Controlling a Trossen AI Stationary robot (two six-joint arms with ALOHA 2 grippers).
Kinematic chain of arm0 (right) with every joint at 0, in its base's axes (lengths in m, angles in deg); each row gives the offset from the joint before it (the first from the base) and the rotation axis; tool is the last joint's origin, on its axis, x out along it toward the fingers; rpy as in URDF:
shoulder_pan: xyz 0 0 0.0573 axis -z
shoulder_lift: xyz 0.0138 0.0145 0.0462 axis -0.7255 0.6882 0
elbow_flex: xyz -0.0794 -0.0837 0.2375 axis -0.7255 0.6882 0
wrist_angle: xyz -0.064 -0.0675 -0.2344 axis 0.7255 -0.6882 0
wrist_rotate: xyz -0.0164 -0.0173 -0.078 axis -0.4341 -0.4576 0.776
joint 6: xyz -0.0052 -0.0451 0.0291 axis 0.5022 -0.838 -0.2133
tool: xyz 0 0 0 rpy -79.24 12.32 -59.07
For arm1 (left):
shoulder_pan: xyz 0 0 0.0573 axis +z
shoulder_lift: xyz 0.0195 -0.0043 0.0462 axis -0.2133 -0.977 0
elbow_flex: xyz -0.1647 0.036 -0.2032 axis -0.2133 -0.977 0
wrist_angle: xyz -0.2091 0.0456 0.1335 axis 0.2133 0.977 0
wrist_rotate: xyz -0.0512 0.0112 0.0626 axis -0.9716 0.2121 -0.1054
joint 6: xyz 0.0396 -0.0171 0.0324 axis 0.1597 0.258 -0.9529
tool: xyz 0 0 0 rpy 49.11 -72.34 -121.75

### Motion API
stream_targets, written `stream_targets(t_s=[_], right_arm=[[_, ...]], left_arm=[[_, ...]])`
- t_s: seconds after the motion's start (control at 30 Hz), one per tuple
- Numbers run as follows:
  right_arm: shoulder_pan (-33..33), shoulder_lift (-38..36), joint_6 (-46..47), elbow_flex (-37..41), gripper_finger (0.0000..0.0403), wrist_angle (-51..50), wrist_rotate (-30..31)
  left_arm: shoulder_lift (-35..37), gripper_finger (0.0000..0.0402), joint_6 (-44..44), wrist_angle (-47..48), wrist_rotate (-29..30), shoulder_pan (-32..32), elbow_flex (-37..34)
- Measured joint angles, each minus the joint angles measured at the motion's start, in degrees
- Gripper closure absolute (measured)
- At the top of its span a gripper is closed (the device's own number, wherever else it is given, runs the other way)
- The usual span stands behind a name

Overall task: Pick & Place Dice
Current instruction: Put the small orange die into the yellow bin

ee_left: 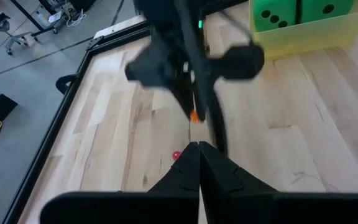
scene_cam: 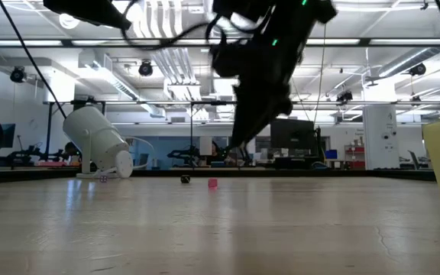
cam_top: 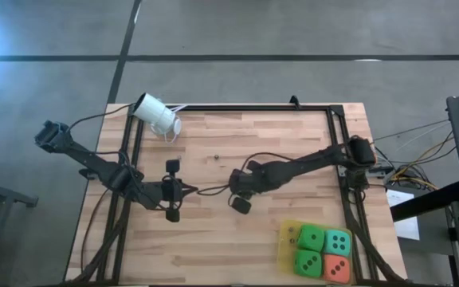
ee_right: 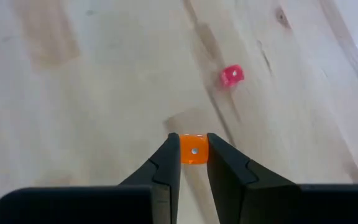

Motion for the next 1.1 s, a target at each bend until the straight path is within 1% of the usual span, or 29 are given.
stream_targets(t_s=[0.23, 0.47, 0.63, 0.77, 0.9, 1.0, 1.1], right_arm=[[-5.57, -9.56, 2.41, -0.11, 0.0346, -8.03, -0.28], [-15.2, -14.88, 8.15, -0.02, 0.0346, -18.29, -0.3], [-23.18, -15.3, 16.72, 0.0, 0.0346, -25.07, -1.46], [-28.05, -14.7, 24.16, 0.04, 0.0346, -29.33, -2.28], [-31.41, -14.15, 25.57, 0.07, 0.0346, -29.37, -3.11], [-32.03, -13.64, 25.95, 0.04, 0.0346, -29.33, -3.45], [-32.02, -12.87, 25.93, 0.04, 0.0346, -29.07, -5.42]], left_arm=[[0.0, 0.0399, 0.83, 0.02, -0.31, 0.0, 0.0], [0.0, 0.0399, 1.04, 0.07, -0.41, 0.0, -0.04], [0.0, 0.0399, 1.04, 0.0, -0.4, 0.0, -0.04], [0.0, 0.0399, 1.04, -0.01, -0.4, 0.01, -0.04], [0.0, 0.0399, 1.04, -0.03, -0.4, 0.02, -0.04], [0.0, 0.0399, 1.04, -0.03, -0.4, 0.02, -0.04], [0.0, 0.0399, 1.04, -0.06, -0.81, 0.0, -0.04]])
